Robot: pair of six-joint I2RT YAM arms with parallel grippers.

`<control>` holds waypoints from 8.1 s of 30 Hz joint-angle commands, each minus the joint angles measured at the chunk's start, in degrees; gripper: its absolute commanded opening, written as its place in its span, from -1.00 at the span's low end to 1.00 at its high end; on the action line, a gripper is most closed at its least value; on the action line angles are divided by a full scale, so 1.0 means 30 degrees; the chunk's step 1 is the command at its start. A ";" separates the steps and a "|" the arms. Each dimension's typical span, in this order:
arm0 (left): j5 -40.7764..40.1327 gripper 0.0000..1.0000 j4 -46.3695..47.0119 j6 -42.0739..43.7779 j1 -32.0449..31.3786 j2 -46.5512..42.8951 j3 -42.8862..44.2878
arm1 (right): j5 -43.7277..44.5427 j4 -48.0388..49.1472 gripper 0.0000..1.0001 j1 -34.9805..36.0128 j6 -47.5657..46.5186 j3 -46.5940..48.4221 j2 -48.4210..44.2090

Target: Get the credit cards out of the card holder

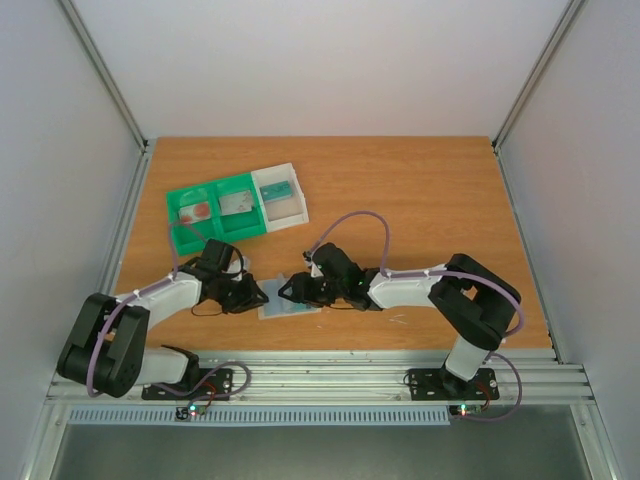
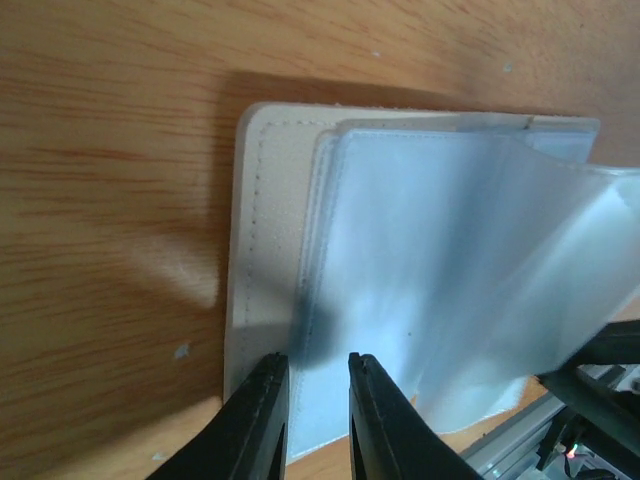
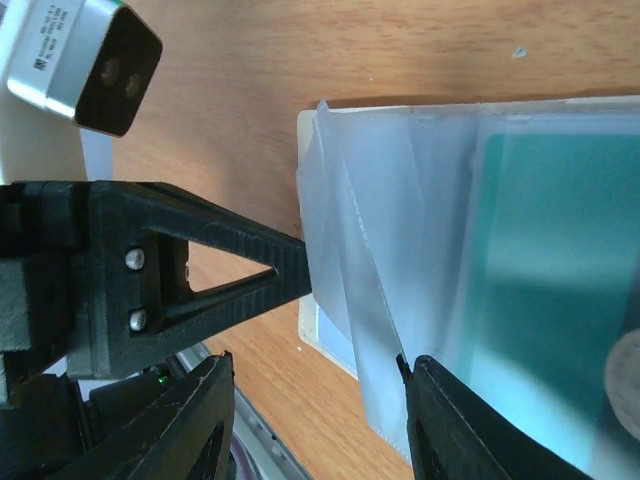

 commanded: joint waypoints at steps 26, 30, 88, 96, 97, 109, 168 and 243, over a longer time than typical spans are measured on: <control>-0.0580 -0.28 -0.2503 -0.1210 -0.0190 -0.5494 0.1194 | -0.5821 1.0451 0.36 -0.0122 0.3634 -0.0639 0.3396; -0.0596 -0.28 -0.2551 -0.1159 -0.0193 -0.5636 0.1147 | -0.5701 1.1802 0.35 -0.0192 0.4033 -0.1098 0.3896; -0.0567 -0.61 0.0663 -0.0146 -0.0195 -0.1081 -0.0463 | 0.2158 -0.4686 -0.04 -0.0166 -0.1400 0.0440 -0.0485; -0.0509 -0.63 0.0805 -0.0210 -0.0168 -0.0957 -0.0561 | 0.1484 -0.3394 -0.04 -0.0166 -0.1097 0.0196 -0.0523; -0.0525 -0.63 0.0831 -0.0213 -0.0192 -0.0960 -0.0587 | 0.1453 -0.3380 -0.04 -0.0166 -0.1062 0.0199 -0.0486; -0.0474 -0.63 0.0854 -0.0390 -0.0168 -0.1051 -0.0672 | 0.3210 -0.5088 -0.03 -0.0181 -0.1060 0.0195 -0.0683; -0.0232 -0.65 0.1207 -0.0714 -0.0196 -0.0935 -0.0951 | -0.0018 0.2243 -0.07 -0.0225 0.0948 -0.1500 -0.0822; -0.4246 -0.13 -0.2889 -0.0741 0.2766 -0.2170 0.1823 | -0.0865 0.1386 0.02 0.0034 -0.0231 0.4654 0.4093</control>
